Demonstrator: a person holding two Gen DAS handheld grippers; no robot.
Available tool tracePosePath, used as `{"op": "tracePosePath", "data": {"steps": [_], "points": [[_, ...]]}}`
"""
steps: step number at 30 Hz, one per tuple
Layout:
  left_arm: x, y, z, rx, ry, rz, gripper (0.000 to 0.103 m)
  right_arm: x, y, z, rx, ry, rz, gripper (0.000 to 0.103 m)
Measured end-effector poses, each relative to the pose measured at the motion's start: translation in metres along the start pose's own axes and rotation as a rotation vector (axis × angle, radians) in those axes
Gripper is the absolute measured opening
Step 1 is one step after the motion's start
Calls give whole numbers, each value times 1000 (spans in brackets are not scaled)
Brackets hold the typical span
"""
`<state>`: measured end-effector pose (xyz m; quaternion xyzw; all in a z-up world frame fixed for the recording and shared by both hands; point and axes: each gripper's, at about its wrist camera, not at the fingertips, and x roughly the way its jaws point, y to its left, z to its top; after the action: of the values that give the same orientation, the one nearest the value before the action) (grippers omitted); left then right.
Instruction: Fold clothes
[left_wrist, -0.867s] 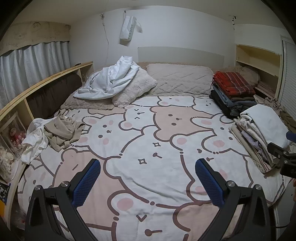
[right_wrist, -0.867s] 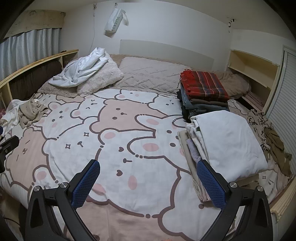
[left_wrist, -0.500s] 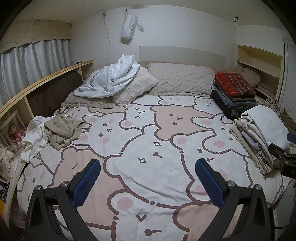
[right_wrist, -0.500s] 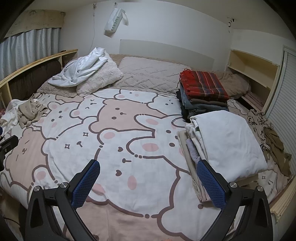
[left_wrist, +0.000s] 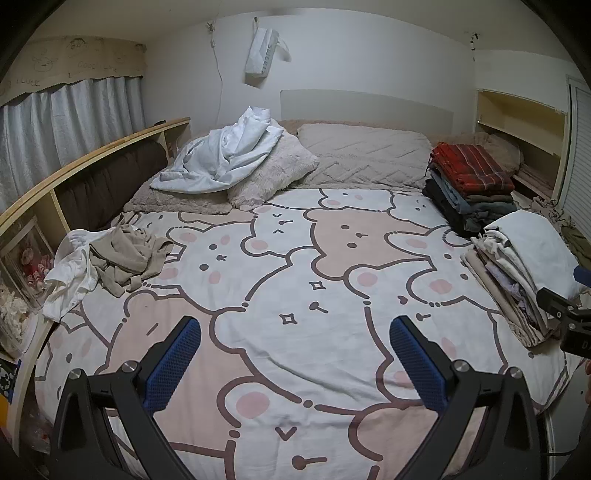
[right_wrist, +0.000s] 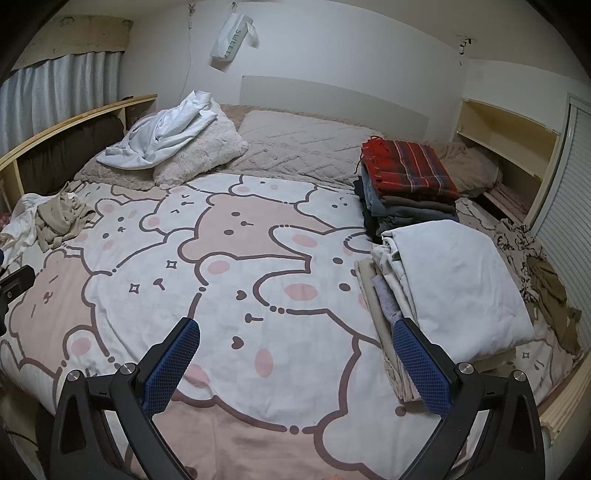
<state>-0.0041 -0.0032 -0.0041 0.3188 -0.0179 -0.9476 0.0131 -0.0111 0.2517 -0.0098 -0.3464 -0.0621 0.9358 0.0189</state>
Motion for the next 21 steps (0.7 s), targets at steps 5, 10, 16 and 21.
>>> {"op": "tracePosePath", "data": {"steps": [5, 10, 16, 21], "points": [[1, 1, 0, -4, 5, -6, 103, 1, 1, 0, -6, 6, -4, 103], [1, 1, 0, -3, 7, -7, 103, 0, 2, -1, -9, 8, -6, 103], [2, 1, 0, -3, 9, -11, 103, 2, 3, -1, -14, 12, -6, 103], [2, 0, 0, -8, 6, -26, 103, 1, 3, 0, -11, 12, -6, 103]]}}
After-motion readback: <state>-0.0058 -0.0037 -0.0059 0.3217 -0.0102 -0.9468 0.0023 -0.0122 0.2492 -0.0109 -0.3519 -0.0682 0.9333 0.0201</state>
